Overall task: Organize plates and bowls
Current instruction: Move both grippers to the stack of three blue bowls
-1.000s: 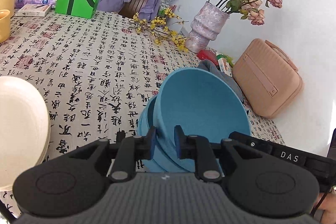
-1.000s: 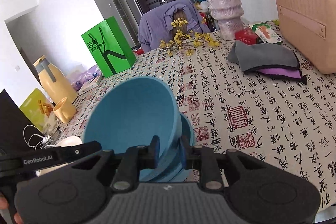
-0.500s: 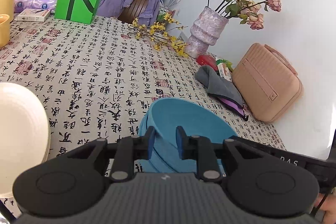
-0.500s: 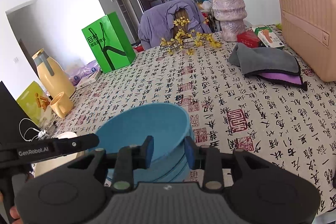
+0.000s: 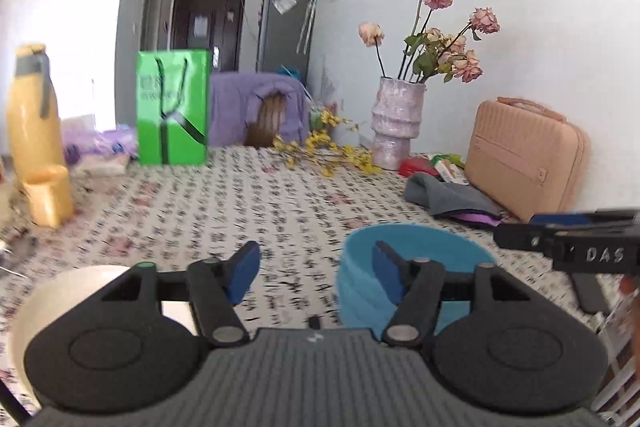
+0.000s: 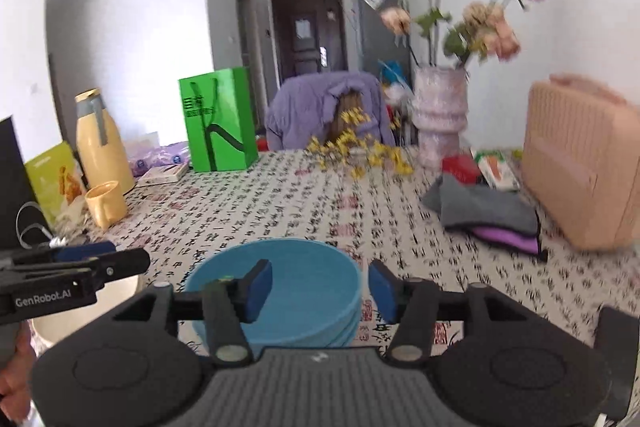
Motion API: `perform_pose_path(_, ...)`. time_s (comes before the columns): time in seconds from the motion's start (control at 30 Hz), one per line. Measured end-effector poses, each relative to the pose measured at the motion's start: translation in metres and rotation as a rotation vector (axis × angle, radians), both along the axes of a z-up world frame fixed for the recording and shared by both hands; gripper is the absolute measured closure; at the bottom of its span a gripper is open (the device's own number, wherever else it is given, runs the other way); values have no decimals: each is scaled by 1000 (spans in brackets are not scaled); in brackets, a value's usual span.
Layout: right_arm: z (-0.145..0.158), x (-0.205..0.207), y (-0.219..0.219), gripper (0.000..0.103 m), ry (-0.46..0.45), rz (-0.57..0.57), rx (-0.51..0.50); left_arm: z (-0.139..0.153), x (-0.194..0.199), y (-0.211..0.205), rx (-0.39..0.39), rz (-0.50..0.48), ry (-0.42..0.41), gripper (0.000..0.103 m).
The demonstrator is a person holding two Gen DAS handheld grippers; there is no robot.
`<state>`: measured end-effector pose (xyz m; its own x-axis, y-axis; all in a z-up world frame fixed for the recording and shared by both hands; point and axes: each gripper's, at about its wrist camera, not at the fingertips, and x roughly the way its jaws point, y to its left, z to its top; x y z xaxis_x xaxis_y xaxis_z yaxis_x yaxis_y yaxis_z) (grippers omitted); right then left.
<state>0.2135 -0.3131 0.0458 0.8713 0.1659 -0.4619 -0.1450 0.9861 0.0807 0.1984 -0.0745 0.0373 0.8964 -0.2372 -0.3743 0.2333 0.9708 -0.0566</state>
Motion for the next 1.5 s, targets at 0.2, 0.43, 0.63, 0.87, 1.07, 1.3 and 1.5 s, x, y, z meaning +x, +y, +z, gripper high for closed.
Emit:
perform_pose_path(0.2,-11,-51,36,19,-153,43,-71,-17,-59,24,67,62,-67,14)
perform_pose_path(0.43,-42,-109,59,14,-224,44,-71,-38,-125,42,107,128,-145,0)
perform_pose_path(0.63,-78,-161,59,8,-234,-12,7,-58,-161,60,59,221,-132,0)
perform_pose_path(0.87,-106,-192,68,5,-134,-31,34,-71,-182,68,33,240,-88,0)
perform_pose_path(1.07,-105,-199,75,5,-172,17,0,-65,-181,68,25,238,-115,0)
perform_pose_path(1.3,-107,-182,61,5,-133,-36,30,-71,-157,65,4,240,-42,0)
perform_pose_path(1.5,-94,-148,29,5,-112,-54,75,-56,-110,44,-12,162,-14,0)
